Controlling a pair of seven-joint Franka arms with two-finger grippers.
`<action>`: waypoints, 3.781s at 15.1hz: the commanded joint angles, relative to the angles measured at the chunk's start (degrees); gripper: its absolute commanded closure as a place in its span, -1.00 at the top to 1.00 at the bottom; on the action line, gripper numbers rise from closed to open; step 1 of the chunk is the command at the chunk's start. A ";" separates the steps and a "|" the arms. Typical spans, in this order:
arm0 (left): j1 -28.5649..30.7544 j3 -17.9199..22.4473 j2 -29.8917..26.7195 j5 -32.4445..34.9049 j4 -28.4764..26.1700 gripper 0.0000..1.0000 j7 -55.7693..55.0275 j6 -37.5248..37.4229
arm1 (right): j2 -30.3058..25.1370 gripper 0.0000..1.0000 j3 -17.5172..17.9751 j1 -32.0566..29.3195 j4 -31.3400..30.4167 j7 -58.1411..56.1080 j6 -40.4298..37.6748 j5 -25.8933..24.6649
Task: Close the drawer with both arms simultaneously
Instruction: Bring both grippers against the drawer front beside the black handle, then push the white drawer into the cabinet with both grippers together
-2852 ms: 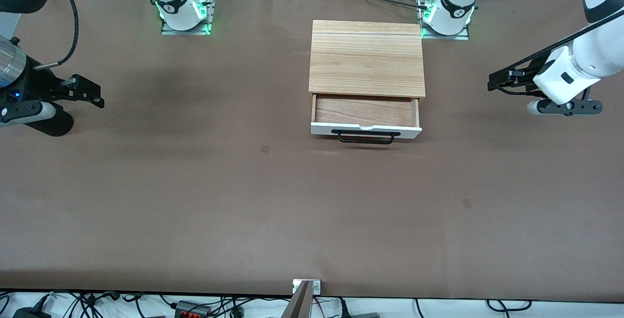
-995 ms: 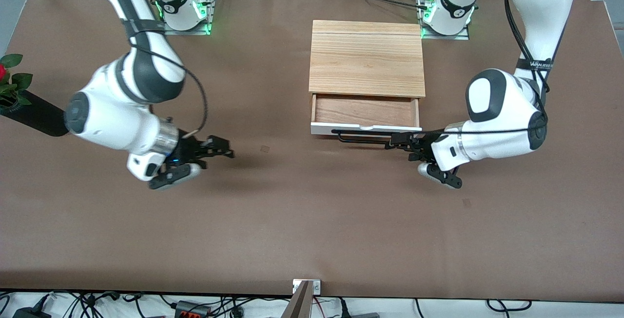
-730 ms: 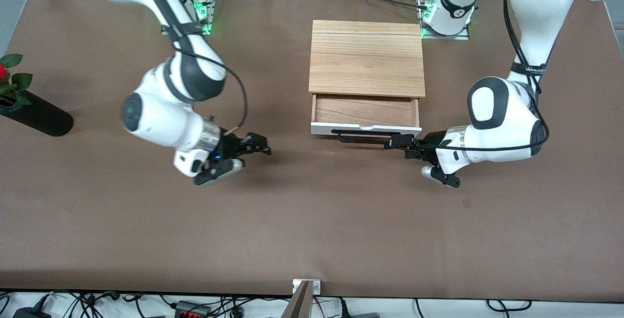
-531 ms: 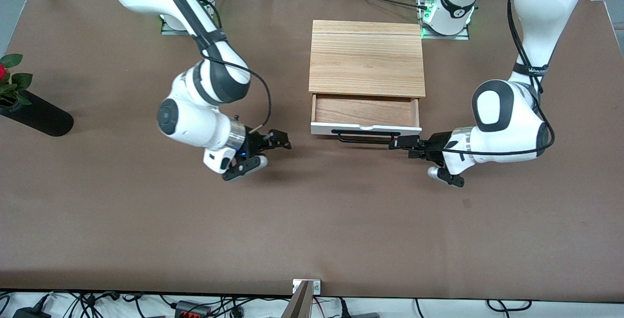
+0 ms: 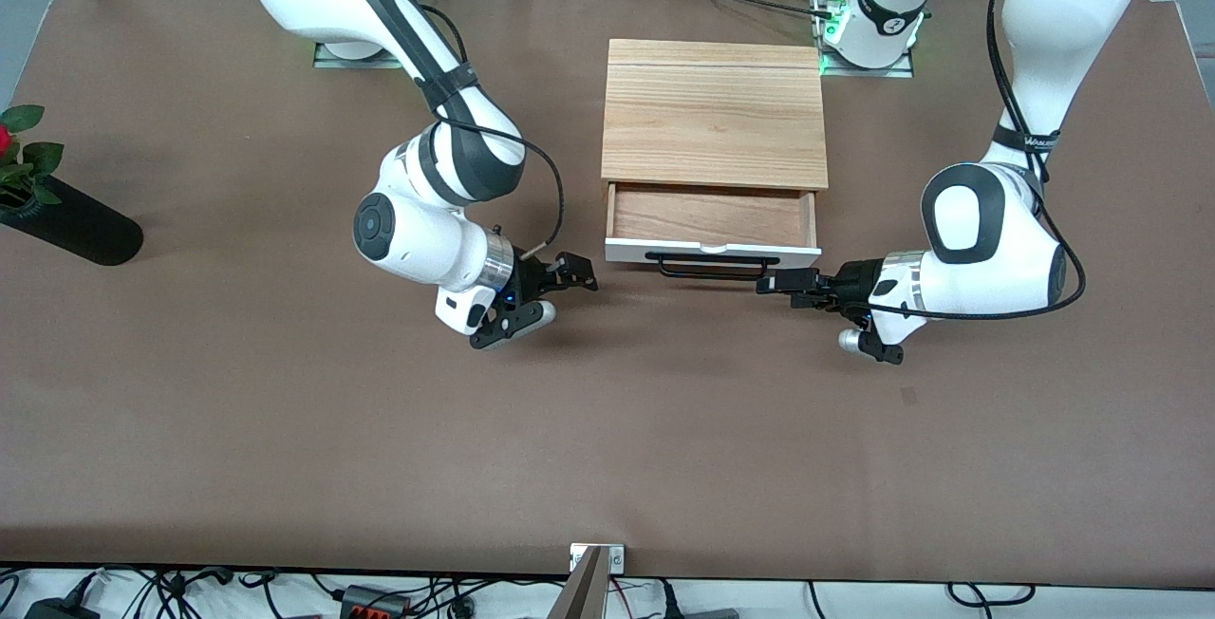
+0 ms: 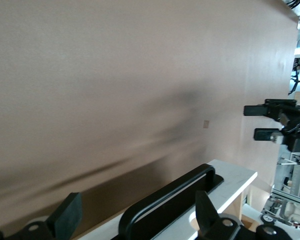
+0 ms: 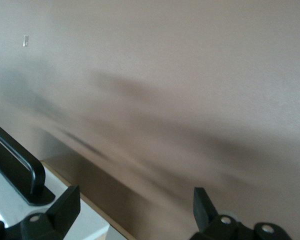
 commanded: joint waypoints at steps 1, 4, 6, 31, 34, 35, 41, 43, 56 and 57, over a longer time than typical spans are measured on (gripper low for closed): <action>0.71 -0.45 -0.46 -1.94 -0.71 1.00 1.64 -0.49 | 2.39 1.00 -0.27 2.07 1.45 -0.21 3.41 3.94; 0.27 -0.45 -0.37 -1.94 -0.80 1.00 1.64 -1.02 | 3.27 1.00 -0.19 2.78 1.45 -0.29 4.30 7.21; 0.71 -0.45 -0.46 -1.94 -1.41 1.00 2.07 -1.11 | 3.27 1.00 1.04 2.70 1.36 -0.38 3.86 7.56; 0.79 -2.56 -4.76 -3.35 -14.86 1.00 4.01 -2.16 | 1.78 1.00 1.75 1.64 1.10 -3.98 -14.06 7.74; 1.06 -2.56 -5.47 -3.35 -15.13 1.00 3.92 -5.31 | 1.78 1.00 1.75 1.73 1.01 -4.43 -15.48 7.74; 1.14 -2.48 -5.56 -3.35 -15.21 1.00 3.92 -5.67 | 1.78 1.00 1.75 1.73 1.01 -4.51 -16.26 7.65; 1.15 -2.56 -6.87 -3.35 -18.64 1.00 3.92 -6.20 | 1.78 1.00 1.75 1.64 1.01 -6.89 -20.84 7.74; 1.14 -2.56 -7.57 -3.35 -18.64 1.00 3.22 -7.51 | 1.87 1.00 1.75 2.34 0.92 -6.89 -20.84 7.74; 1.67 -2.21 -7.93 -3.35 -19.35 1.00 3.04 -10.07 | 3.54 1.00 1.75 3.31 0.92 -9.52 -22.51 7.74; 1.76 -2.12 -7.93 -3.35 -18.74 1.00 2.78 -10.07 | 3.54 1.00 1.75 3.31 0.92 -9.52 -22.69 7.65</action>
